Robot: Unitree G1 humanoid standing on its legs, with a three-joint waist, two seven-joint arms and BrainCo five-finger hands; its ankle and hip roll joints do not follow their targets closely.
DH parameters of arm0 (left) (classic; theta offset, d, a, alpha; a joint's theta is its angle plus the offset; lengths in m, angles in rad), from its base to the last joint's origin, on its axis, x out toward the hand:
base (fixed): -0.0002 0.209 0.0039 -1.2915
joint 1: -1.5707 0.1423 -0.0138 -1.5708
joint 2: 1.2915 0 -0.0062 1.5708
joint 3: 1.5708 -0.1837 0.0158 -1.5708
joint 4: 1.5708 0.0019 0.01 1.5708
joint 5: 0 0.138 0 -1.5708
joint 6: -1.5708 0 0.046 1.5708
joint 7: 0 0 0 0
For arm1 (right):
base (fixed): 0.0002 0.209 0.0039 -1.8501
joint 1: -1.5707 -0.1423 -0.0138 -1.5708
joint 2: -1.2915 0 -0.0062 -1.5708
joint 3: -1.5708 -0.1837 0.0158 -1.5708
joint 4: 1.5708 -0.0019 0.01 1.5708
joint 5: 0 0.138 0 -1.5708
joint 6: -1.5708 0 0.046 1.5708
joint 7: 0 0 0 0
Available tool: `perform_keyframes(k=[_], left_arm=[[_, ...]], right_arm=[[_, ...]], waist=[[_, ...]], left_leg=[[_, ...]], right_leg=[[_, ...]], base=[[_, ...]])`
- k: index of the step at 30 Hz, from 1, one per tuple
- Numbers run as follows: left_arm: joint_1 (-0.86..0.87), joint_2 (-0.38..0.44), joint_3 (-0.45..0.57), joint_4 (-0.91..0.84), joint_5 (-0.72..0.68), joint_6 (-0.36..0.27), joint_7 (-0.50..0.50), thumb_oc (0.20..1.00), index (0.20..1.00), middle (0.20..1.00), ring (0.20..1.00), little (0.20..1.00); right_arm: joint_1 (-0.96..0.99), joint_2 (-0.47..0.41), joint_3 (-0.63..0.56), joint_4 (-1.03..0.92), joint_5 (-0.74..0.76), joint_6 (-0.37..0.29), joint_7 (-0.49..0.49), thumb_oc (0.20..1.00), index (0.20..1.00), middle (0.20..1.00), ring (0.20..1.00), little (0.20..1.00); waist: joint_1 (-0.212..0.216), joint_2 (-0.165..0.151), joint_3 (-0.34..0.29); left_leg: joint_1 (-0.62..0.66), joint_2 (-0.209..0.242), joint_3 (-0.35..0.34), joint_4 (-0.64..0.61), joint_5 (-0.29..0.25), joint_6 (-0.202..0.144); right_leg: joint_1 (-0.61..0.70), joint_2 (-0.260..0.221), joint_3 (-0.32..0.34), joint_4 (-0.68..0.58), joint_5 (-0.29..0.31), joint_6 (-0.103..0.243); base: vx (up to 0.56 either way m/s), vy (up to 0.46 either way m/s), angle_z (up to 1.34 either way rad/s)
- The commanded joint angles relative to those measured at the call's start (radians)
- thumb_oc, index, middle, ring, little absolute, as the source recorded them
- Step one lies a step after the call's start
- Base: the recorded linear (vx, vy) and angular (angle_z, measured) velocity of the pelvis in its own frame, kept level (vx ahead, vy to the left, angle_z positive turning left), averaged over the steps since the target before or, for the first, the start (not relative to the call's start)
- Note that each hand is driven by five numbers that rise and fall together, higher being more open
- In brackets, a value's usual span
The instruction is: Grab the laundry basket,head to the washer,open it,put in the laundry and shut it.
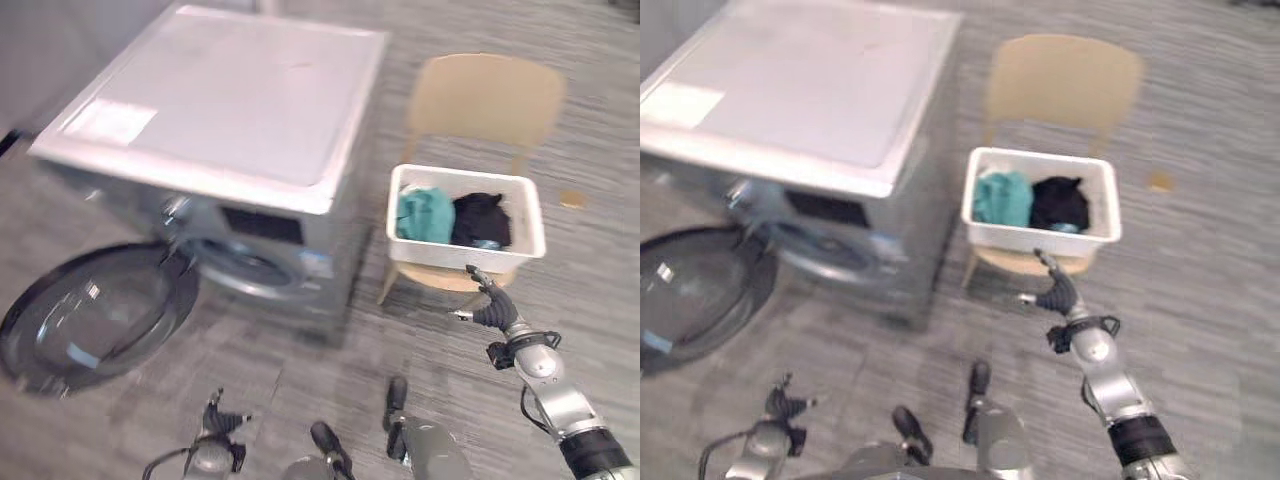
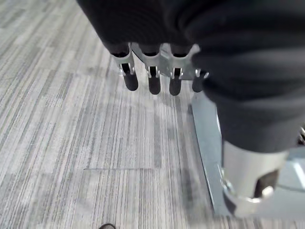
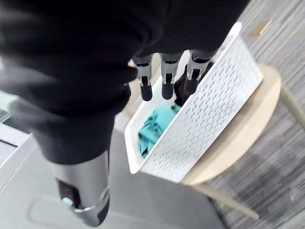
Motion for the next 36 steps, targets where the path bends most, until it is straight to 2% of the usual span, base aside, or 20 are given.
perform_keyframes(k=[1, 2, 3, 5, 7, 8, 10, 11, 13, 15, 16, 18, 20, 22, 26, 27, 30, 31, 36], left_arm=[[-0.021, 0.027, 0.002, 0.006, 0.046, -0.026, -0.031, 1.0, 1.0, 1.0, 1.0, 1.0], [-0.021, 0.026, 0.002, 0.007, 0.047, -0.027, -0.03, 1.0, 1.0, 1.0, 1.0, 1.0], [-0.016, 0.015, 0.0, 0.028, 0.052, -0.02, -0.034, 1.0, 1.0, 1.0, 1.0, 1.0], [-0.014, -0.003, -0.006, 0.05, 0.05, -0.019, -0.043, 1.0, 1.0, 1.0, 1.0, 1.0], [-0.015, -0.011, -0.012, 0.063, 0.048, -0.022, -0.045, 1.0, 1.0, 1.0, 1.0, 1.0], [-0.018, -0.019, -0.017, 0.073, 0.043, -0.026, -0.045, 1.0, 1.0, 1.0, 1.0, 1.0], [-0.018, -0.024, -0.031, 0.079, 0.043, -0.029, -0.048, 1.0, 1.0, 1.0, 1.0, 1.0], [-0.018, -0.025, -0.036, 0.083, 0.043, -0.032, -0.046, 1.0, 1.0, 1.0, 1.0, 1.0], [-0.016, -0.026, -0.04, 0.087, 0.043, -0.031, -0.048, 1.0, 1.0, 1.0, 1.0, 1.0], [-0.014, -0.019, -0.051, 0.096, 0.038, -0.042, -0.04, 1.0, 1.0, 1.0, 1.0, 1.0], [-0.015, -0.019, -0.05, 0.097, 0.038, -0.042, -0.04, 1.0, 1.0, 1.0, 1.0, 1.0], [-0.011, -0.018, -0.056, 0.099, 0.025, -0.048, -0.035, 1.0, 1.0, 1.0, 1.0, 1.0], [-0.013, -0.013, -0.06, 0.1, 0.016, -0.051, -0.031, 1.0, 1.0, 1.0, 1.0, 1.0], [0.0, -0.014, -0.054, 0.117, 0.019, -0.052, -0.036, 1.0, 1.0, 1.0, 1.0, 1.0], [0.003, -0.01, -0.049, 0.14, 0.023, -0.052, -0.022, 1.0, 1.0, 1.0, 1.0, 1.0], [-0.008, 0.0, -0.052, 0.138, 0.024, -0.055, -0.015, 1.0, 1.0, 1.0, 1.0, 1.0], [-0.021, 0.011, -0.052, 0.135, 0.014, -0.062, -0.01, 1.0, 1.0, 1.0, 1.0, 1.0], [-0.036, 0.021, -0.064, 0.127, 0.004, -0.07, -0.004, 1.0, 1.0, 1.0, 1.0, 1.0], [-0.063, 0.044, -0.084, 0.103, -0.024, -0.085, 0.004, 1.0, 1.0, 1.0, 1.0, 1.0]], right_arm=[[0.006, -0.031, 0.013, -0.013, -0.04, -0.032, -0.001, 1.0, 1.0, 1.0, 1.0, 1.0], [0.007, -0.032, 0.013, -0.013, -0.04, -0.032, -0.002, 1.0, 1.0, 1.0, 1.0, 1.0], [0.014, -0.053, 0.019, -0.012, -0.058, -0.03, -0.001, 1.0, 1.0, 1.0, 1.0, 1.0], [0.017, -0.077, 0.021, -0.016, -0.073, -0.024, 0.002, 1.0, 1.0, 1.0, 1.0, 1.0], [0.012, -0.095, 0.032, -0.016, -0.084, -0.021, 0.006, 1.0, 1.0, 1.0, 1.0, 1.0], [0.006, -0.105, 0.044, -0.015, -0.094, -0.021, 0.009, 1.0, 1.0, 1.0, 1.0, 1.0], [-0.008, -0.121, 0.066, -0.012, -0.119, -0.018, 0.012, 1.0, 1.0, 1.0, 1.0, 1.0], [-0.022, -0.134, 0.079, -0.009, -0.134, -0.02, 0.011, 1.0, 1.0, 1.0, 1.0, 1.0], [-0.031, -0.138, 0.088, -0.004, -0.142, -0.017, 0.011, 1.0, 1.0, 1.0, 1.0, 1.0], [-0.085, -0.162, 0.141, 0.023, -0.193, -0.026, -0.012, 1.0, 1.0, 1.0, 1.0, 1.0], [-0.086, -0.162, 0.141, 0.024, -0.193, -0.026, -0.012, 1.0, 1.0, 1.0, 1.0, 1.0], [-0.128, -0.177, 0.178, 0.048, -0.231, -0.029, -0.029, 1.0, 1.0, 1.0, 1.0, 1.0], [-0.166, -0.184, 0.203, 0.068, -0.249, -0.027, -0.041, 1.0, 1.0, 1.0, 1.0, 1.0], [-0.19, -0.194, 0.214, 0.085, -0.283, -0.027, -0.046, 1.0, 1.0, 1.0, 1.0, 1.0], [-0.27, -0.195, 0.266, 0.125, -0.334, -0.014, -0.064, 1.0, 1.0, 1.0, 1.0, 1.0], [-0.322, -0.188, 0.293, 0.147, -0.341, -0.01, -0.072, 1.0, 1.0, 1.0, 1.0, 1.0], [-0.395, -0.181, 0.328, 0.195, -0.347, -0.002, -0.083, 1.0, 1.0, 1.0, 1.0, 1.0], [-0.472, -0.172, 0.365, 0.246, -0.346, 0.006, -0.09, 1.0, 1.0, 1.0, 1.0, 1.0], [-0.623, -0.174, 0.445, 0.373, -0.337, 0.019, -0.098, 1.0, 1.0, 1.0, 1.0, 1.0]], waist=[[0.008, -0.038, -0.019], [0.009, -0.037, -0.019], [0.015, -0.04, -0.027], [0.016, -0.034, -0.034], [0.024, -0.029, -0.031], [0.028, -0.025, -0.029], [0.044, -0.029, -0.027], [0.051, -0.045, -0.024], [0.054, -0.05, -0.026], [0.094, -0.055, -0.01], [0.093, -0.056, -0.012], [0.118, -0.051, -0.001], [0.136, -0.048, 0.01], [0.143, -0.033, 0.0], [0.16, -0.031, 0.004], [0.168, -0.03, 0.011], [0.178, -0.03, 0.017], [0.186, -0.026, 0.029], [0.207, -0.014, 0.056]], left_leg=[[0.073, -0.016, -0.085, 0.141, -0.135, -0.01], [0.072, -0.014, -0.084, 0.146, -0.138, -0.012], [0.056, 0.022, -0.076, 0.251, -0.127, -0.031], [0.048, 0.058, -0.083, 0.329, -0.101, -0.059], [0.035, 0.076, -0.122, 0.392, -0.047, -0.088], [0.021, 0.075, -0.161, 0.394, -0.034, -0.092], [-0.032, 0.051, -0.234, 0.372, -0.061, -0.074], [-0.073, 0.035, -0.249, 0.336, -0.063, -0.056], [-0.092, 0.033, -0.268, 0.309, -0.068, -0.052], [-0.18, 0.026, -0.379, 0.214, 0.014, -0.072], [-0.183, 0.025, -0.379, 0.211, 0.019, -0.072], [-0.221, 0.018, -0.452, 0.171, 0.059, -0.079], [-0.256, 0.014, -0.492, 0.165, 0.08, -0.083], [-0.222, 0.013, -0.486, 0.127, 0.066, -0.071], [-0.213, -0.014, -0.459, 0.143, 0.044, -0.042], [-0.213, -0.025, -0.437, 0.14, 0.036, -0.028], [-0.224, -0.032, -0.414, 0.13, 0.035, -0.018], [-0.24, -0.04, -0.404, 0.118, 0.037, -0.012], [-0.284, -0.049, -0.405, 0.091, 0.06, -0.008]], right_leg=[[0.055, 0.054, 0.09, -0.052, 0.009, 0.048], [0.057, 0.056, 0.091, -0.053, 0.009, 0.047], [0.093, 0.071, 0.1, -0.066, -0.005, 0.028], [0.131, 0.093, 0.107, -0.08, -0.025, 0.006], [0.156, 0.114, 0.121, -0.083, -0.049, -0.016], [0.166, 0.122, 0.129, -0.086, -0.064, -0.024], [0.183, 0.12, 0.149, -0.092, -0.079, -0.025], [0.179, 0.104, 0.155, -0.097, -0.069, -0.024], [0.181, 0.097, 0.164, -0.094, -0.07, -0.022], [0.204, 0.111, 0.214, -0.105, -0.078, -0.02], [0.2, 0.11, 0.213, -0.106, -0.075, -0.02], [0.206, 0.119, 0.245, -0.11, -0.08, -0.018], [0.209, 0.121, 0.27, -0.105, -0.087, -0.016], [0.219, 0.125, 0.288, -0.101, -0.102, -0.007], [0.214, 0.095, 0.325, -0.065, -0.115, 0.007], [0.187, 0.083, 0.343, -0.045, -0.107, 0.015], [0.146, 0.074, 0.361, -0.032, -0.096, 0.023], [0.109, 0.067, 0.367, -0.029, -0.08, 0.029], [0.046, 0.061, 0.365, -0.032, -0.055, 0.032]], base=[[0.17, -0.151, 0.15], [0.19, -0.24, 0.04], [0.18, -0.254, -0.11], [0.21, -0.254, -0.36], [0.16, -0.143, -0.34], [0.13, -0.091, -0.15], [0.07, -0.039, -0.31], [0.04, 0.009, -0.37], [0.08, 0.016, -0.09], [0.17, 0.019, -0.25], [0.12, 0.027, -0.3], [0.11, 0.067, -0.43], [0.15, 0.122, -0.33], [0.21, 0.176, -0.44], [0.16, 0.208, -0.46], [0.07, 0.172, -0.48], [0.02, 0.121, -0.4], [0.0, 0.101, -0.28], [-0.03, 0.049, -0.12]])
